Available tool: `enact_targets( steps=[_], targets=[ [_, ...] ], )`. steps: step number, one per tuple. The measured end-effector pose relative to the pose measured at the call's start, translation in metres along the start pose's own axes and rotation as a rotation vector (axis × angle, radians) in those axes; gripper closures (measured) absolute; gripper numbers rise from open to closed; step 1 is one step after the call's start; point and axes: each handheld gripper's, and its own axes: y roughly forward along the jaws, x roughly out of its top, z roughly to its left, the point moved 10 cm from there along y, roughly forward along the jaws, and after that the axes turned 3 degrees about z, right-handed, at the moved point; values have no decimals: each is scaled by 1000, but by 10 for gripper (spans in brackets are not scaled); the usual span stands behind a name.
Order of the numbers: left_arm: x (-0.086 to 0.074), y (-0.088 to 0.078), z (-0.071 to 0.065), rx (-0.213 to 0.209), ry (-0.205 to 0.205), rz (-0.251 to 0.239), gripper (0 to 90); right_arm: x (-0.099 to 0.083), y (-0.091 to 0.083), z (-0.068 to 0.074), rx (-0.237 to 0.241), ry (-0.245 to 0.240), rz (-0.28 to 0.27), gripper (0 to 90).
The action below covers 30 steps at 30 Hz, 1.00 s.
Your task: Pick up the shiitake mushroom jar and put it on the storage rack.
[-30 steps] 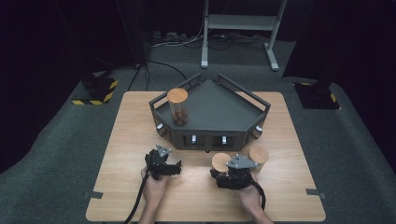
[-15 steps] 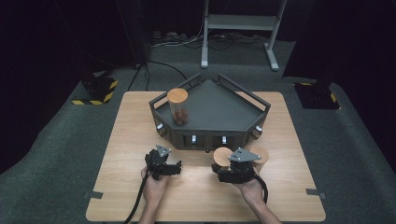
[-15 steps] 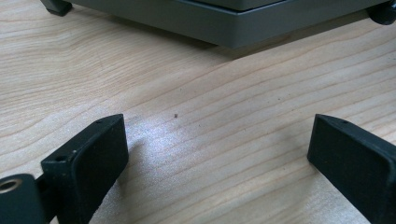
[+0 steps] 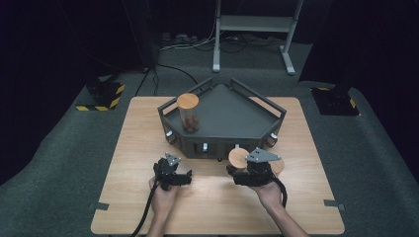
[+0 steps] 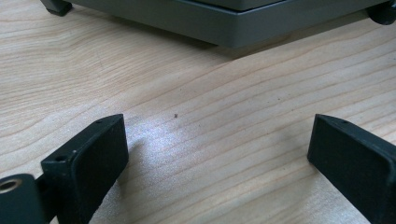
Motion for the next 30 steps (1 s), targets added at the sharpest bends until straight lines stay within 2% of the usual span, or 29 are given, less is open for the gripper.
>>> enact_targets(
  steps=[10,23,30],
  targets=[
    [0,0,0,0,0,0,50,18,-6,0,9,0,5,255],
    [0,0,0,0,0,0,49,47,-12,-7,-1,1,-6,252],
    [0,0,0,1,0,0,49,65,-13,-12,3,18,-21,253]
  ],
)
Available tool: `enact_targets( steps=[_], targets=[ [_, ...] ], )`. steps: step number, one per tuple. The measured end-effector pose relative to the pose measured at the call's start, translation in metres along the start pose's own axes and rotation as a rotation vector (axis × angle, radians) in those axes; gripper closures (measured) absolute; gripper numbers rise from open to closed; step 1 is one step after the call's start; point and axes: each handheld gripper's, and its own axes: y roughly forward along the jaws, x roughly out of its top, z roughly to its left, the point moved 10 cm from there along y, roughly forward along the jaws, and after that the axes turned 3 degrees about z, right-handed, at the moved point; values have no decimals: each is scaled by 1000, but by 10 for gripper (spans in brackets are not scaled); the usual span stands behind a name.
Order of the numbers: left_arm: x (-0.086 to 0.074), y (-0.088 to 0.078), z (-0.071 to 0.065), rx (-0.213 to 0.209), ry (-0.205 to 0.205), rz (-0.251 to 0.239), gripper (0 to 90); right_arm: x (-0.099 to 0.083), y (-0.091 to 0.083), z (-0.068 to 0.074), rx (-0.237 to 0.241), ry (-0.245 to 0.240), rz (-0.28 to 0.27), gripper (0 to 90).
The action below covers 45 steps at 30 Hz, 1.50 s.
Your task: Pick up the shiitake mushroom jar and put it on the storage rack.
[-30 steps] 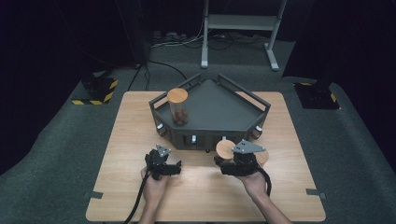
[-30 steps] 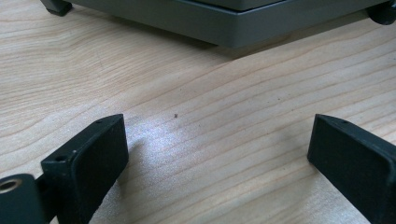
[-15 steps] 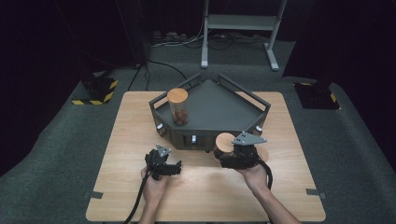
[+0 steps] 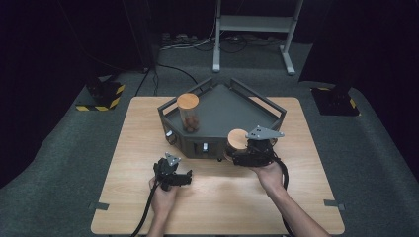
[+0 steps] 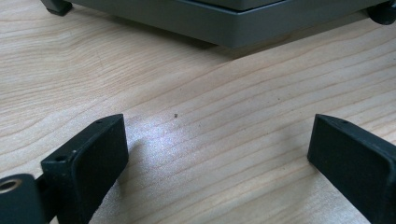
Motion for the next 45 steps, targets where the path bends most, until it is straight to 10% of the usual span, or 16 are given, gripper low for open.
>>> enact_targets(
  steps=[45],
  targets=[
    [0,0,0,-1,1,1,47,64,46,-43,-120,60,49,252]
  ],
)
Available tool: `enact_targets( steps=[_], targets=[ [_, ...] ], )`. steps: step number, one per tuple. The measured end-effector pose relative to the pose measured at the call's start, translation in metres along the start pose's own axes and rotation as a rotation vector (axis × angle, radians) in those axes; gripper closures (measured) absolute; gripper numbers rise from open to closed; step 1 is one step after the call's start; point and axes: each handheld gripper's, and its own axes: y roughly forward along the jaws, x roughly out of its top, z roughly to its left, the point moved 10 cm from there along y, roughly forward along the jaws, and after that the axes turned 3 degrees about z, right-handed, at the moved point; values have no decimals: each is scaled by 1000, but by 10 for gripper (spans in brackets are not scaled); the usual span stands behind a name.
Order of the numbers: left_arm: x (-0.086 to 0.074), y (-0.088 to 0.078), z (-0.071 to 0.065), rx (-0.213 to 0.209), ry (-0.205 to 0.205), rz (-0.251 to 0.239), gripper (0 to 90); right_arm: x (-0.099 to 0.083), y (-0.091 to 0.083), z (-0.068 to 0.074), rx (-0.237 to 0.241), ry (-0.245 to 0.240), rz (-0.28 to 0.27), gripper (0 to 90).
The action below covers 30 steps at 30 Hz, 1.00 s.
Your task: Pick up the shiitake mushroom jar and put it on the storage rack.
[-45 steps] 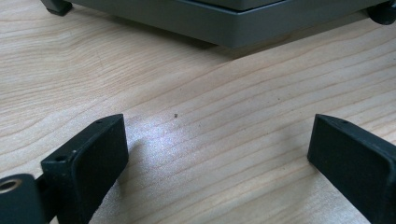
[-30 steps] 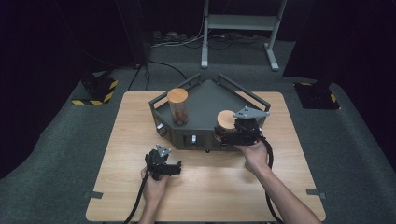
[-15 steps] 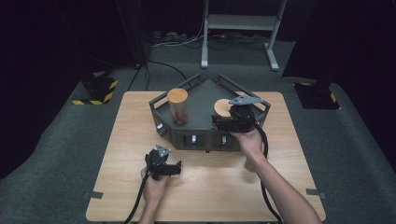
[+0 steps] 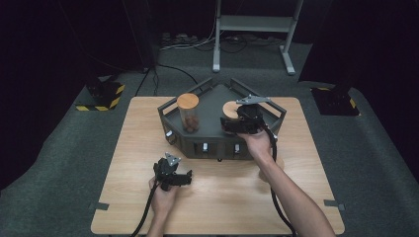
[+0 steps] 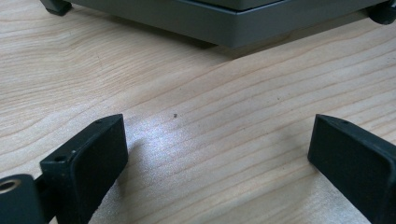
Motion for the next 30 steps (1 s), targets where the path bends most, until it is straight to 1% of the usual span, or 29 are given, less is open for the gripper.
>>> enact_targets(
  steps=[4,8,16,19,27,30],
  targets=[
    [0,0,0,0,0,0,47,-1,7,0,-15,-9,20,252],
    [0,0,0,0,-1,-1,47,-1,13,-2,-39,-32,35,252],
    [0,0,0,0,3,1,47,-4,22,-5,-49,-30,56,253],
    [0,0,0,1,2,1,46,-5,25,-7,-52,-22,60,252],
    [0,0,0,1,3,1,46,-9,34,-8,-57,-22,83,252],
    [0,0,0,0,2,1,46,-9,36,-8,-57,-18,83,252]
  ],
)
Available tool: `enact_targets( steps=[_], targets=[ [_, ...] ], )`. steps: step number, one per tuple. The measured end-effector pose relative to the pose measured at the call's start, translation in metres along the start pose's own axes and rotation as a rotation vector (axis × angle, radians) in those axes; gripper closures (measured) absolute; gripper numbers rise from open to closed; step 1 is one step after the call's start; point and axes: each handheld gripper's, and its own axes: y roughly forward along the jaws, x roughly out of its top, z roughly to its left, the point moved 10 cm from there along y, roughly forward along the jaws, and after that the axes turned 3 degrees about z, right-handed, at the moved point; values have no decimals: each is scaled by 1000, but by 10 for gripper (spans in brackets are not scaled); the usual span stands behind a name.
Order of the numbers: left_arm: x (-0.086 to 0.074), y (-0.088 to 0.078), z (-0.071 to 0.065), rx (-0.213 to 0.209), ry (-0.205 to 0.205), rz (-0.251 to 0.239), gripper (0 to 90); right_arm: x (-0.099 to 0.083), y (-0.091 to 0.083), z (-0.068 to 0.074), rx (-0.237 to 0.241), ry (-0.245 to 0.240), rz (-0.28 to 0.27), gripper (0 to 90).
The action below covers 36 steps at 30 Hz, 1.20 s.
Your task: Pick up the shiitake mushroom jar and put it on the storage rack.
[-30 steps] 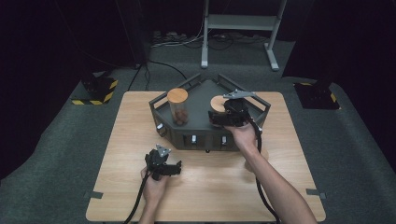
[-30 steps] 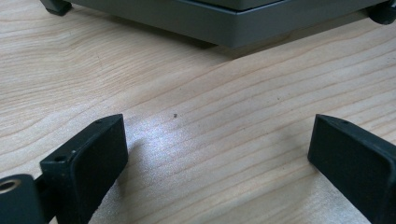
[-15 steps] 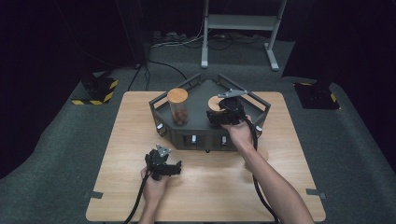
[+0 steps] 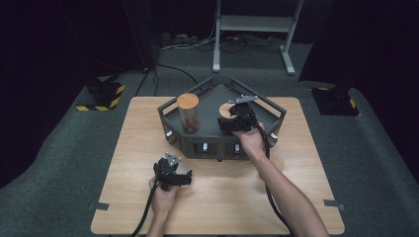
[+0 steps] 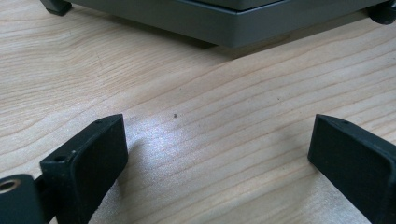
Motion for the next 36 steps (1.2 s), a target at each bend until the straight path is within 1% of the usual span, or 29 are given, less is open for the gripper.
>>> enact_targets(
  steps=[9,12,21,30,33,36],
  targets=[
    [0,0,0,0,-3,-1,46,-1,3,0,6,6,3,252],
    [0,0,0,0,-4,-2,46,-2,3,0,10,14,-5,250],
    [0,0,0,1,-2,0,46,-3,4,0,12,11,-8,252],
    [0,0,0,1,-2,0,46,-3,4,0,6,17,-14,248],
    [0,0,0,1,-3,-1,46,-2,3,0,1,20,-22,235],
    [0,0,0,1,-2,0,46,0,1,0,9,34,-37,202]
  ],
)
